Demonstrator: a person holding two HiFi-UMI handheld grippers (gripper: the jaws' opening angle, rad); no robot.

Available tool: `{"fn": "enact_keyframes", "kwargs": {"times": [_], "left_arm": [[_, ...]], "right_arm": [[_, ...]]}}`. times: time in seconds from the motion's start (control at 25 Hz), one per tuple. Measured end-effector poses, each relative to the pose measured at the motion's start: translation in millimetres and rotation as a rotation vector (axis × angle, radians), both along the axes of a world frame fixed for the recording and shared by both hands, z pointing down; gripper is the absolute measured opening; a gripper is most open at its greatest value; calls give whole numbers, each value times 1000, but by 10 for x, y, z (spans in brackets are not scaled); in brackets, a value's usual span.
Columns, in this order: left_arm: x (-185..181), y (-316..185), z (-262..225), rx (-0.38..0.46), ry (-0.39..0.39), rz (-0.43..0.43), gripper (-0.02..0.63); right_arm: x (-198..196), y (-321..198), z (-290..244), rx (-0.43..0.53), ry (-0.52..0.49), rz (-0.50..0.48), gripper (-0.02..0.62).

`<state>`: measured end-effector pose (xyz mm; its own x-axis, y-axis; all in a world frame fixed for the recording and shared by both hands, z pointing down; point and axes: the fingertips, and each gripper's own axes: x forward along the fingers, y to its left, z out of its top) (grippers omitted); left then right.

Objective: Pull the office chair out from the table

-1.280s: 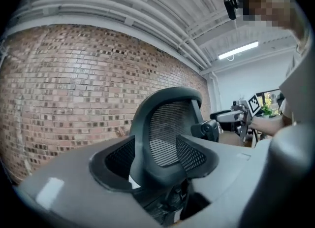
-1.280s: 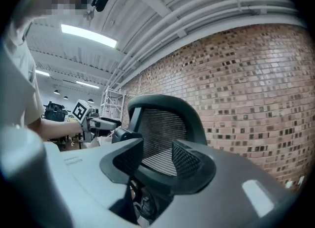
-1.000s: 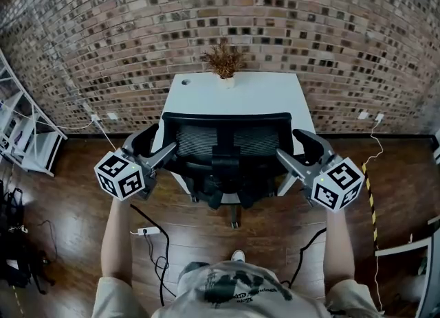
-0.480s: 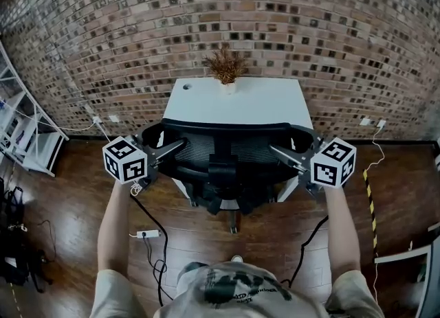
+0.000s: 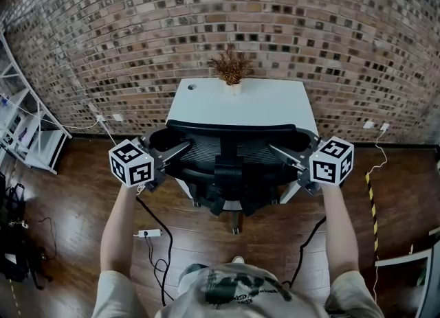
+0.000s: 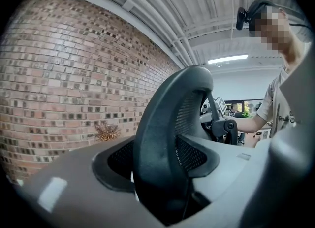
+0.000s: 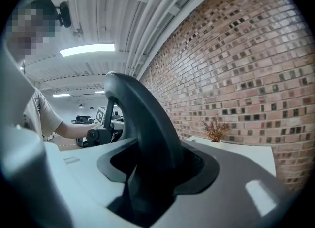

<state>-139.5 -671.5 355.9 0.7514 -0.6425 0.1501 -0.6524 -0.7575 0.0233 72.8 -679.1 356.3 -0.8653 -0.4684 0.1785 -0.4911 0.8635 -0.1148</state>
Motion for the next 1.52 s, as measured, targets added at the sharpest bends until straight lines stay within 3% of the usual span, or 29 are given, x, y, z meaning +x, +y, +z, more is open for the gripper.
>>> {"fn": "enact_keyframes", "kwargs": {"times": [0.48,0.8,1.52], "left_arm": [[5,75,8,55,27,-43,281],[15,206,-6,49,33,-35,279],[-71,888,45,20,25,9,276]], "right_arm": [[38,53,26,8,-41,72,230],[82,148,51,-27,-95,116,242],[21,994,134,-66,-152,212,255]]}}
